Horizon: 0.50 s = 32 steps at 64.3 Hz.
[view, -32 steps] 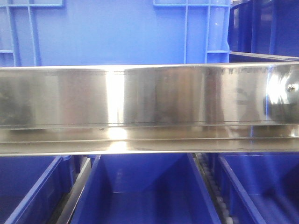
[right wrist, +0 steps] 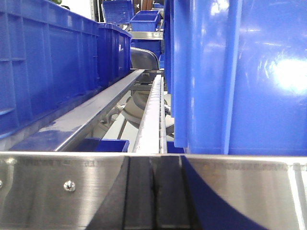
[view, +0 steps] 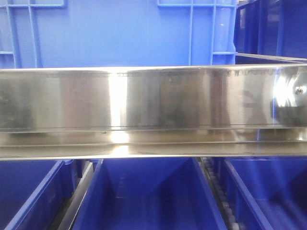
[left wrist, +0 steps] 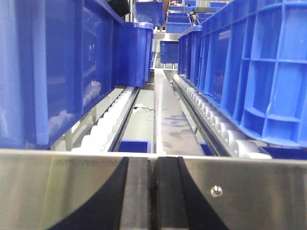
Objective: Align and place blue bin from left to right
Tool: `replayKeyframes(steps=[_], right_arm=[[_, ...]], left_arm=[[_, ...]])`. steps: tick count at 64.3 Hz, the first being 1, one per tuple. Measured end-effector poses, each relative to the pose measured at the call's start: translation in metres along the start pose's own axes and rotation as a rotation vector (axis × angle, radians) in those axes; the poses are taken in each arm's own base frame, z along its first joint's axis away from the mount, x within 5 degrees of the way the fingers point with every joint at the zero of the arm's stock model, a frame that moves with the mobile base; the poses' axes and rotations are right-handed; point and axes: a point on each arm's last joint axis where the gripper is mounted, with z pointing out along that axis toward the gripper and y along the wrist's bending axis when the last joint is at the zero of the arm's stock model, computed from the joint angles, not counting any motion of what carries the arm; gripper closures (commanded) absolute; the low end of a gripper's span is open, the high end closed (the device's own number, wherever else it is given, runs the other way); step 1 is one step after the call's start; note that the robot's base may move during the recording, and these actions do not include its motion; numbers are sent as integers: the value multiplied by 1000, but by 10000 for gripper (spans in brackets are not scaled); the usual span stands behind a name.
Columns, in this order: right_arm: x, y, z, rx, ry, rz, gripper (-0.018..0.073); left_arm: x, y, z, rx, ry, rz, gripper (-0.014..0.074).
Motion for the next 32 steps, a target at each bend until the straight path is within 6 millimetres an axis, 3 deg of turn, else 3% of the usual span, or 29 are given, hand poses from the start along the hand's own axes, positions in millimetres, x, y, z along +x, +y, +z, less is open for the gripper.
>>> replayKeyframes(steps=[32], right_arm=[[-2,0,0,2,-27,0,627]], left_arm=[[-8,0,0,0,-90,0,708]])
